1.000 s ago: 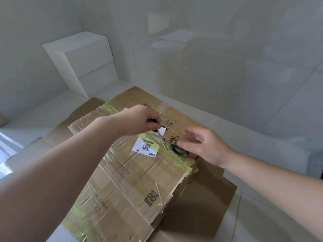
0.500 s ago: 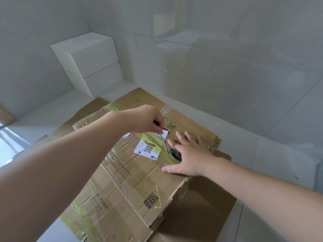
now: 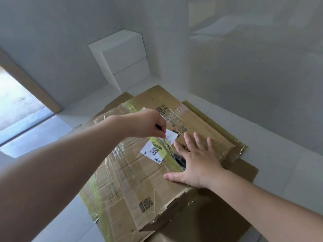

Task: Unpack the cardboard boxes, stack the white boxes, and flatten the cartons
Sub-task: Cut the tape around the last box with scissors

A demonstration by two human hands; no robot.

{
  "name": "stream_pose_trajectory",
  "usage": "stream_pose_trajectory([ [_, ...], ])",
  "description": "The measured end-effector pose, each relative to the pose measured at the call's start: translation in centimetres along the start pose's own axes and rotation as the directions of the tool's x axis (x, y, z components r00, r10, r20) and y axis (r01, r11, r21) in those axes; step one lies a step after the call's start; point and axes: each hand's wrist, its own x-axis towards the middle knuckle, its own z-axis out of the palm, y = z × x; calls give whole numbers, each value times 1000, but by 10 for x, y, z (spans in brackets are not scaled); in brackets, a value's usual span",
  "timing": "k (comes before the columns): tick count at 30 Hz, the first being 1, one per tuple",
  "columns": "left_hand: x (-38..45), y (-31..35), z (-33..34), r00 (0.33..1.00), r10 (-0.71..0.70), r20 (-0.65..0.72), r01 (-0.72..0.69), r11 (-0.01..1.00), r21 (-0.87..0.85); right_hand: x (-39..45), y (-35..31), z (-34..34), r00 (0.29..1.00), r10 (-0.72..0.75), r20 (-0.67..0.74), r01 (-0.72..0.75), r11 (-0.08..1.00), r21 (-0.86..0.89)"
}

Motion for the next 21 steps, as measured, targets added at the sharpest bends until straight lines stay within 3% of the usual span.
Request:
stream_pose_trajectory([
  [8, 4, -15, 0, 996, 91, 0, -91, 995, -40, -5, -1, -3, 999, 32, 7, -32, 999, -7],
  [15, 5, -43, 1, 990, 139, -8, -139, 981, -138, 1, -7, -7, 993, 46, 107, -40, 997, -61],
  [18, 13, -56, -7, 985, 172, 3, -171, 982, -86, -2, -6, -6, 993, 58, 106, -52, 997, -61],
  [21, 22, -88, -24, 995, 84, -44, -85, 996, -10, -3, -7, -6, 994, 60, 92, -54, 997, -63],
])
